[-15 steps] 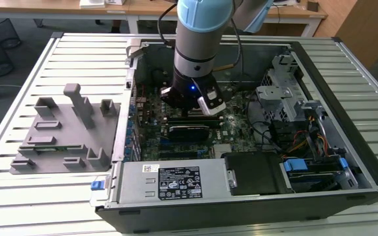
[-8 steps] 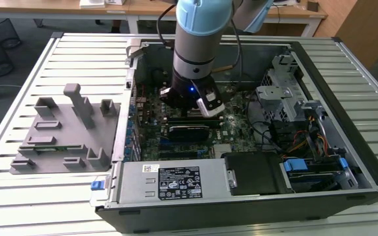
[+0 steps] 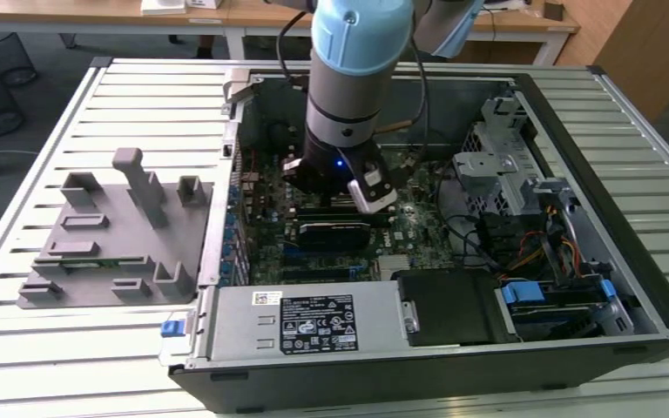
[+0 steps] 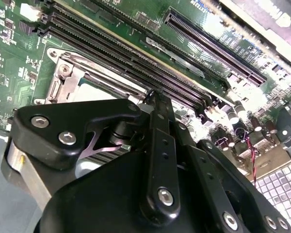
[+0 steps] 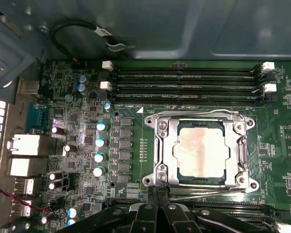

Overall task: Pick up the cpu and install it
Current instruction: 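Install the second cpu locking lever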

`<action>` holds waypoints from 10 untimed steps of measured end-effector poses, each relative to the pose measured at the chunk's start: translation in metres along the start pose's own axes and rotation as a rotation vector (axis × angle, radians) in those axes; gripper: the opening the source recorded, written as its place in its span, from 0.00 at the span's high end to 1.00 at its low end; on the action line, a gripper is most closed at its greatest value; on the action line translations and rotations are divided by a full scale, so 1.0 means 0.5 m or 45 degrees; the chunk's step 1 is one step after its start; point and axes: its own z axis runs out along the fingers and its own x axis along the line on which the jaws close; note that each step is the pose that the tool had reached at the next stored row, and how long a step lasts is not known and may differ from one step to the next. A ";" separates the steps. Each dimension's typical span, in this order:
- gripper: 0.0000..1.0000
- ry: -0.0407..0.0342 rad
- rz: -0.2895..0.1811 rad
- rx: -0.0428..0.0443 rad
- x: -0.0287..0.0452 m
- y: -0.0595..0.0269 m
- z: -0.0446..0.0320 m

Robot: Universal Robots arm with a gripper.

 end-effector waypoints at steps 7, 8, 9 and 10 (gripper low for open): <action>0.89 0.0000 -0.002 -0.032 0.004 -0.005 0.009; 0.89 0.0002 -0.002 -0.037 0.005 -0.006 0.010; 0.89 0.0002 -0.003 -0.043 0.005 -0.006 0.011; 0.89 0.0003 -0.003 -0.049 0.006 -0.006 0.012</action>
